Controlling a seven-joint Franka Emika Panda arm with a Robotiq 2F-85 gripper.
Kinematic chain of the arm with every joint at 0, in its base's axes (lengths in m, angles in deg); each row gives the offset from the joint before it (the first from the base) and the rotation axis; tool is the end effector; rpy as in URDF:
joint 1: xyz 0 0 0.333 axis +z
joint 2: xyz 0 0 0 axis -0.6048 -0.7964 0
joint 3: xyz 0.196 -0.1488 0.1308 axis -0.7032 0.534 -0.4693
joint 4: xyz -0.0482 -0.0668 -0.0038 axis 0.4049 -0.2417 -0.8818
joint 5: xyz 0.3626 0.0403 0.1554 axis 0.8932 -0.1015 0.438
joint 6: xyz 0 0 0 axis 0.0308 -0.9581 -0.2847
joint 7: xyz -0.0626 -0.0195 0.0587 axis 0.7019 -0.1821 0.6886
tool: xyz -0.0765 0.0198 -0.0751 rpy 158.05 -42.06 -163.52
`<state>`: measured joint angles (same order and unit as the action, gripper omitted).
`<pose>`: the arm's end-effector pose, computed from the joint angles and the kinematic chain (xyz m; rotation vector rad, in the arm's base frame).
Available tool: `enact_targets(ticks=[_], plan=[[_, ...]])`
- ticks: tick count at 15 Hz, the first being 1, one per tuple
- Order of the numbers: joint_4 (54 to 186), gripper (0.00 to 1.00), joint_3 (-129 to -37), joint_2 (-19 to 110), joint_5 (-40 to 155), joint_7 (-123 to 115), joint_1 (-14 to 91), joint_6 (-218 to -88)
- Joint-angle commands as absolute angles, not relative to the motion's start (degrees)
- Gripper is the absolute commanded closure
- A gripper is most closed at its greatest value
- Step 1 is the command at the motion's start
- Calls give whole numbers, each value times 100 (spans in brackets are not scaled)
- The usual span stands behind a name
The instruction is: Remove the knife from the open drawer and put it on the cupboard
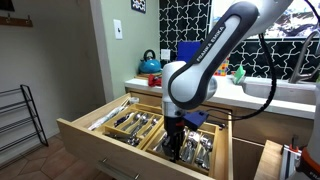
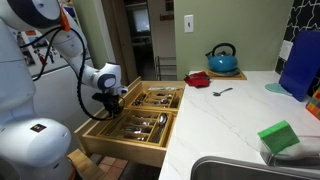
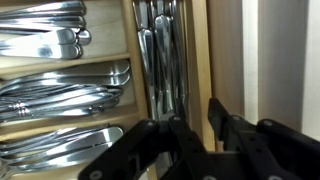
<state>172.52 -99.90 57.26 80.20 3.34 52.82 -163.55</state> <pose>0.3951 0.2137 0.1942 -2.9318 -0.3710 0.1948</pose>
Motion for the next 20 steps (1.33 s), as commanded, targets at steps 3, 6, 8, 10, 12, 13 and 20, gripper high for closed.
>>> enact_targets(ticks=[3,6,8,10,12,13,20], plan=[[17096,70,-10106,5230,8145,299,5146,-16473],[17023,79,-10100,5030,8077,251,5112,-16473],[16980,83,-10093,4925,8049,231,5085,-16474],[16939,82,-10097,4842,8057,251,5048,-16485],[16885,81,-10083,4747,8011,219,5022,-16474],[16861,81,-10072,4702,7977,192,5016,-16467],[16638,83,-10008,4418,7624,9,5065,-16392]])
